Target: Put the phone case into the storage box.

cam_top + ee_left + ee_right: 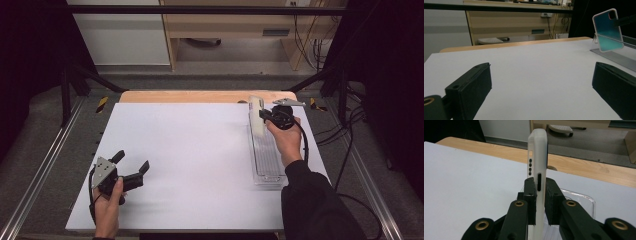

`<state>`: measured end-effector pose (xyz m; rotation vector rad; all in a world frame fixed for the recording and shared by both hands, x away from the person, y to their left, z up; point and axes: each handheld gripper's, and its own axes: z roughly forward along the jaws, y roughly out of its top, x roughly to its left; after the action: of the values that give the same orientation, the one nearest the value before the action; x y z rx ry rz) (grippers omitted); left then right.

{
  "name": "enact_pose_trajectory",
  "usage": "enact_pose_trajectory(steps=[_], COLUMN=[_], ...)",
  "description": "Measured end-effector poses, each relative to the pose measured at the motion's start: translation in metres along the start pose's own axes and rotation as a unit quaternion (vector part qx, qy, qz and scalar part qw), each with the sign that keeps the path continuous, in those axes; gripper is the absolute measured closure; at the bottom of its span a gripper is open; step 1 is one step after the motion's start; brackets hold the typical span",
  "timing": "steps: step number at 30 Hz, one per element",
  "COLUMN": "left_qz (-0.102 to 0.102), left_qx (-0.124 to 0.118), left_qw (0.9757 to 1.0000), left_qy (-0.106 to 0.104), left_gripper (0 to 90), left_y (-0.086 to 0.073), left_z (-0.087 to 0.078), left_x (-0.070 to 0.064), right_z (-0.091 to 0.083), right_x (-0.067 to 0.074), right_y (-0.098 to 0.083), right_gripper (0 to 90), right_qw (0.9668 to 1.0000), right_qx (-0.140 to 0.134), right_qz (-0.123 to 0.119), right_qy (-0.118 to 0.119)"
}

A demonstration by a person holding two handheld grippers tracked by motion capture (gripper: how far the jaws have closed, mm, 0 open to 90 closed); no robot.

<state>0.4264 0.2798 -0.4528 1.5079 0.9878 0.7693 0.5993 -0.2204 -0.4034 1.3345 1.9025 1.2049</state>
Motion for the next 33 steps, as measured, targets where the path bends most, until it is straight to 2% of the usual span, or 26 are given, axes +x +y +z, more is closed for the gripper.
enact_pose_trajectory(steps=[13, 33], left_qz=[0.0, 0.0], left_qx=[-0.001, -0.001], left_qw=[1.0, 1.0], left_qy=[0.001, 0.003], left_gripper=[2.0, 1.9], left_y=[0.0002, 0.0004], left_z=[-0.0002, 0.0001], left_x=[0.0003, 0.0005], right_z=[0.0001, 0.0002], right_x=[0.0008, -0.0019], right_y=[-0.0037, -0.0041], right_gripper=[81.3, 81.1], right_qw=[1.0, 0.9999], right_qx=[0.004, 0.013], right_qz=[-0.003, 0.005], right_qy=[-0.003, -0.003])
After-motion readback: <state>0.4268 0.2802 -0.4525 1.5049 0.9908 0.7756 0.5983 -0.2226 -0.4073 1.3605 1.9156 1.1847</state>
